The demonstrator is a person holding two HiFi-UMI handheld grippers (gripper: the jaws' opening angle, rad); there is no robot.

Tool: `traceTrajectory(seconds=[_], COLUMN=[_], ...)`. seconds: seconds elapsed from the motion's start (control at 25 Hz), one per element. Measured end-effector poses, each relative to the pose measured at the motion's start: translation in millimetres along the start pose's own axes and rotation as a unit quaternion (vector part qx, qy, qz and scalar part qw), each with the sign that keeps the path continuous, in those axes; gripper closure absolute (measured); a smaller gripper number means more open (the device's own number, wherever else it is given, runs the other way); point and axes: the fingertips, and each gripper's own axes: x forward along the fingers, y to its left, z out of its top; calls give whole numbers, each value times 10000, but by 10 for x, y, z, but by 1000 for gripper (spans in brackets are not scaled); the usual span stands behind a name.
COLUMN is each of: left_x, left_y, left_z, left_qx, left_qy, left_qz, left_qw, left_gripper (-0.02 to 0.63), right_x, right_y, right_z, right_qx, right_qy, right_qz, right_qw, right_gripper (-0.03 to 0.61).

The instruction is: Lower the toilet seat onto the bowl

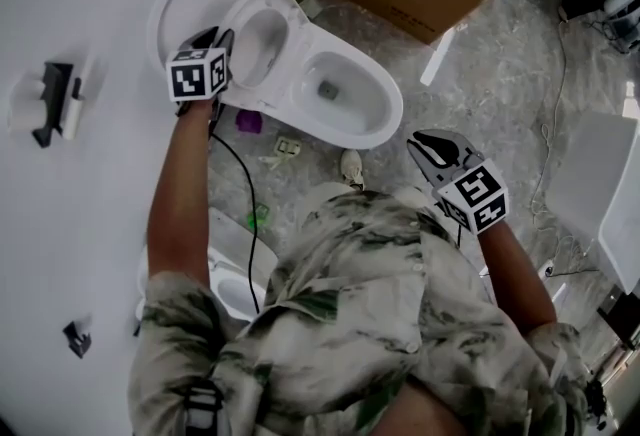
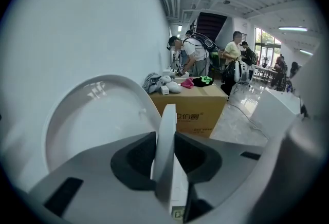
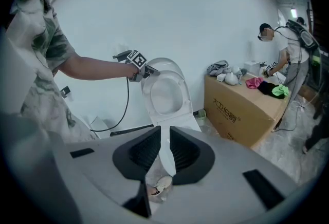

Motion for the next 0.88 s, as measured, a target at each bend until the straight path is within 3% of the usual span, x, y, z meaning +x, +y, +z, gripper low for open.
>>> traceTrajectory(seconds=[0.88], left_x=[-97], left_y=[-1138], left_z=[-144], left_qx=[308], left_qy=[28], left_qz=[-239], left_qw=[9992], left_gripper=[489], right_x=[-425], right_y=[-57], right_z=[-413], right_qx=[60], right_qy=[-76], right_qz=[11], right_qw=[10000], right_gripper=[506])
